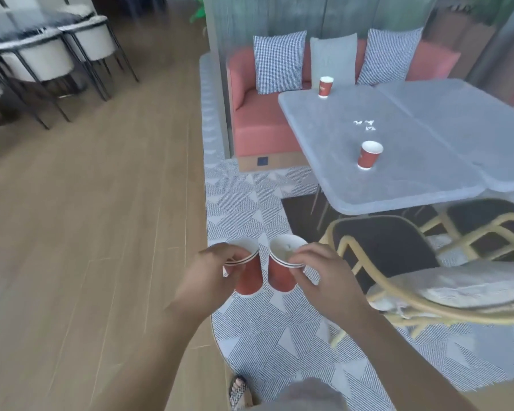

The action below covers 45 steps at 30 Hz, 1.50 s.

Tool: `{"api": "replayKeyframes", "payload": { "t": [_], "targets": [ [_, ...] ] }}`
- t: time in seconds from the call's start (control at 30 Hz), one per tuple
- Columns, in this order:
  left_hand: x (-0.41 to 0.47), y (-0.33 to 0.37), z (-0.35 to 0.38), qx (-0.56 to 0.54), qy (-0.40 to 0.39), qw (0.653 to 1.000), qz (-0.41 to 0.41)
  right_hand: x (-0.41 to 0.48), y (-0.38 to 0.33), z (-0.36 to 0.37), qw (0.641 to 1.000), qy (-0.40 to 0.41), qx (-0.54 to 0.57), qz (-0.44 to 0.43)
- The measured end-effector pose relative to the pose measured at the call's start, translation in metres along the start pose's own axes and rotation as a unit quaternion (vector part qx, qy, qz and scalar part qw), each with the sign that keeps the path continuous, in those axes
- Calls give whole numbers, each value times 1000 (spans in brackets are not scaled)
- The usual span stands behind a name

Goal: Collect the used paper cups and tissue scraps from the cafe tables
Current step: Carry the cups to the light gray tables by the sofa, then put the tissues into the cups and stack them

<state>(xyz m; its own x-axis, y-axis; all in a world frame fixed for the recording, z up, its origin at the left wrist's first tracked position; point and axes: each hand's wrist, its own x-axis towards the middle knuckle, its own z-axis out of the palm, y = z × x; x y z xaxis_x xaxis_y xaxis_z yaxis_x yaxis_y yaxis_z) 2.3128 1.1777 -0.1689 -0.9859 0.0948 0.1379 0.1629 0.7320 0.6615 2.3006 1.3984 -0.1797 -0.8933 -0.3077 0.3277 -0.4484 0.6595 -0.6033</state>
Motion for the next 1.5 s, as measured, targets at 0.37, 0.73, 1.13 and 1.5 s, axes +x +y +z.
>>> {"api": "replayKeyframes", "payload": {
  "t": [0.37, 0.73, 1.13, 1.5],
  "targets": [
    [172, -38, 24, 11, -71, 993, 88, 126, 76, 27, 995, 16, -28, 96],
    [423, -36, 63, 69, -100, 984, 129, 305, 205, 6, 986, 97, -24, 130],
    [579, -11, 125, 91, -193, 959, 185, 393, 298, -32, 957, 117, -51, 260],
    [756, 7, 197, 70, -266, 921, 276, 489, 395, -48, 907, 194, -78, 364]
  ]
}}
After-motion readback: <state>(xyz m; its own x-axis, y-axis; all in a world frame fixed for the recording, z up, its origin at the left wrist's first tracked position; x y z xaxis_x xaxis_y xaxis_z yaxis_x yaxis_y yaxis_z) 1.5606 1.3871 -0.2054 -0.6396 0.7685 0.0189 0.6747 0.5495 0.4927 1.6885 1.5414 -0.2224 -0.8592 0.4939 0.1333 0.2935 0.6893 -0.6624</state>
